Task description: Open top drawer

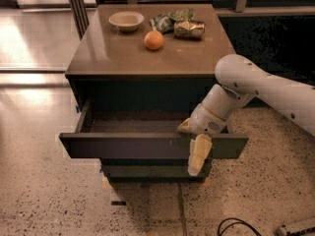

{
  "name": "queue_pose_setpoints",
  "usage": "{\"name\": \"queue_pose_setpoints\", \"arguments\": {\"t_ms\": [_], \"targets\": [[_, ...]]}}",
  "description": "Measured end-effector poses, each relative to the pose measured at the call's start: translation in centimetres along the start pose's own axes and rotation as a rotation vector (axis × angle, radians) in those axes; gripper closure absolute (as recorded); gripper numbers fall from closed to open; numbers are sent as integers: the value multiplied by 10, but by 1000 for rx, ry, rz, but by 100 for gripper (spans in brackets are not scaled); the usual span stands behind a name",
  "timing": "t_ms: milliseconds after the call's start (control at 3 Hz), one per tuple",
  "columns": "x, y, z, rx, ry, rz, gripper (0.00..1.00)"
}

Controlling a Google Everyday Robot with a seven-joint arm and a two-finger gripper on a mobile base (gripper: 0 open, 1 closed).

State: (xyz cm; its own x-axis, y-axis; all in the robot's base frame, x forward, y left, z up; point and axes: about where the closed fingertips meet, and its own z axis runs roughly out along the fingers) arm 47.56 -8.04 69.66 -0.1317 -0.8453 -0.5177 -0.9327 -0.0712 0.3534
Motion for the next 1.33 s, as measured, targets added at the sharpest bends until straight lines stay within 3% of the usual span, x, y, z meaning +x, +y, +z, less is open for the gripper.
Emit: {"name": "queue_pose_setpoints", "arguments": {"t_ms": [333, 667, 1000, 1333], "targets": [[0, 0, 0, 0, 0, 0, 0], [4, 8, 9, -61, 2, 5, 0], [4, 8, 9, -62, 2, 5, 0], [-3, 24, 17, -135, 4, 2, 0]]}}
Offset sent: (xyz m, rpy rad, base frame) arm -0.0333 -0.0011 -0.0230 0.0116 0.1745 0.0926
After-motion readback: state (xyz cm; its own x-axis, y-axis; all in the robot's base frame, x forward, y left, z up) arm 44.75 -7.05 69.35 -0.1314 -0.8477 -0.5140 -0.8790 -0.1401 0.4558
